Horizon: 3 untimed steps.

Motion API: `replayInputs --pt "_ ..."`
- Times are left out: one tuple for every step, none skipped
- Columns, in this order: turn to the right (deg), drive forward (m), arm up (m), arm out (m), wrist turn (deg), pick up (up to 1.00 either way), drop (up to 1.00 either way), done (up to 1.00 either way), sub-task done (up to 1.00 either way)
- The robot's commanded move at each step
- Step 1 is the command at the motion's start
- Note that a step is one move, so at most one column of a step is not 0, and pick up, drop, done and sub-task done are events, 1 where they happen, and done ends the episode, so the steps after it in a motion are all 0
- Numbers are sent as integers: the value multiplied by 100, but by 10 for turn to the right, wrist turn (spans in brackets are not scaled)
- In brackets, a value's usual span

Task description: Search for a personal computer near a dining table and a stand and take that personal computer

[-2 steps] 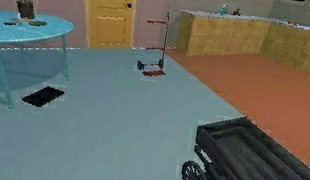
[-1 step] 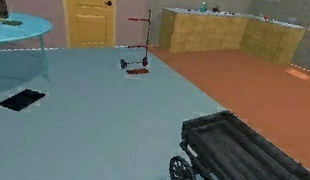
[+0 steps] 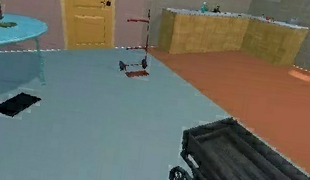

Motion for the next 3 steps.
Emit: replayInputs --pt "-450 0 0 0 0 0 0 0 0" --pt "-420 0 0 0 0 0 0 0 0" --pt "0 55 0 0 0 0 0 0 0"
